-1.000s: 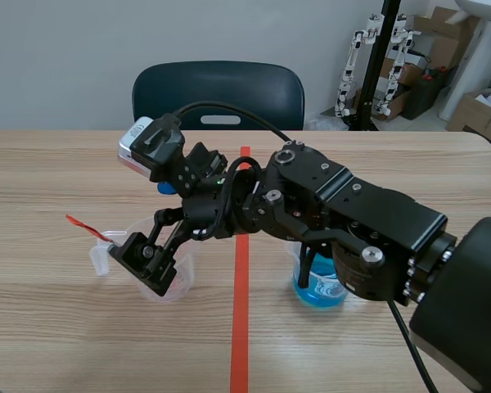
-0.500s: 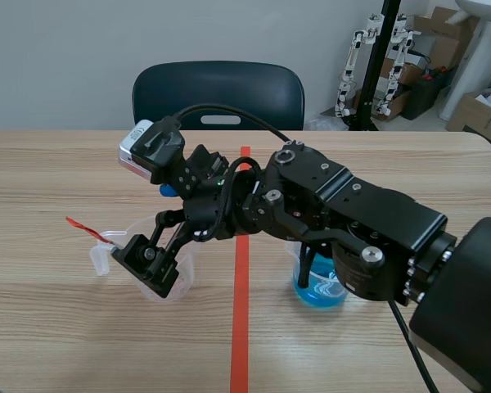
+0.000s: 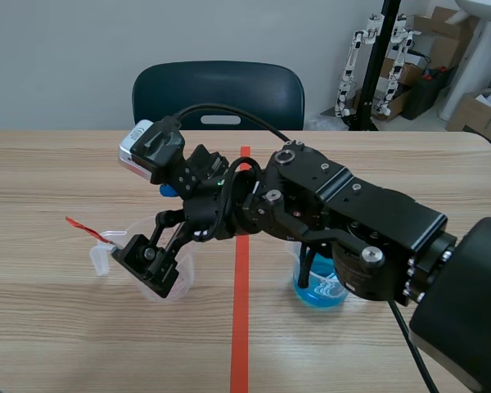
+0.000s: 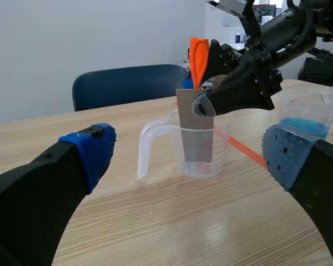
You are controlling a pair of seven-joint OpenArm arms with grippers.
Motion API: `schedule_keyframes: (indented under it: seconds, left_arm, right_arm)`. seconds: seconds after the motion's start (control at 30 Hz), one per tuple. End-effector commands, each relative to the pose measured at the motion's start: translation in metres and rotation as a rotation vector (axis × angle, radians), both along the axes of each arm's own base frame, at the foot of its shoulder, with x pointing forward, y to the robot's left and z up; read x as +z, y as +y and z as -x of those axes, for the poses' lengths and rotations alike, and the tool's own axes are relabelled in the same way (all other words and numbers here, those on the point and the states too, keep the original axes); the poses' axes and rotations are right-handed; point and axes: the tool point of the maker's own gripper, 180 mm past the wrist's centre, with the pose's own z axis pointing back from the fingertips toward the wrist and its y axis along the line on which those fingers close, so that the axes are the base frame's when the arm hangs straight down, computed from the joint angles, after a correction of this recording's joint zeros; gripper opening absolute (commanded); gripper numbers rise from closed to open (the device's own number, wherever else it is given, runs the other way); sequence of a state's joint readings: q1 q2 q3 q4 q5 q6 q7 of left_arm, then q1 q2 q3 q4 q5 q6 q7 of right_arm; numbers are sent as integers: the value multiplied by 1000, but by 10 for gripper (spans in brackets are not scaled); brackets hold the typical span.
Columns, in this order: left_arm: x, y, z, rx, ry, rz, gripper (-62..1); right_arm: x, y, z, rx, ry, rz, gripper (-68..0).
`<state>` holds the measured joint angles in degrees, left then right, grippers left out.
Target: Do the redox reaction experiment. put the plate into the left beaker
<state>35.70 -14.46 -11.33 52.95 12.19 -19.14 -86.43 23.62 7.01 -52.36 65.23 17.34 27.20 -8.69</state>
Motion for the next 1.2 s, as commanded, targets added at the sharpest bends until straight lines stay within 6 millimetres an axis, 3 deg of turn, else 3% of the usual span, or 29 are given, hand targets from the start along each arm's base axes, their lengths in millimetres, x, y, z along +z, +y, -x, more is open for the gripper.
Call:
schedule_keyframes:
  seconds: [0.0, 1.17]
  left_arm:
    - [11, 2, 2, 1, -52, 15, -54]
    - [11, 2, 2, 1, -52, 15, -54]
  right_arm:
    - [13, 4, -6, -2, -22, -34, 4]
    - [12, 4, -6, 2, -37, -21, 4]
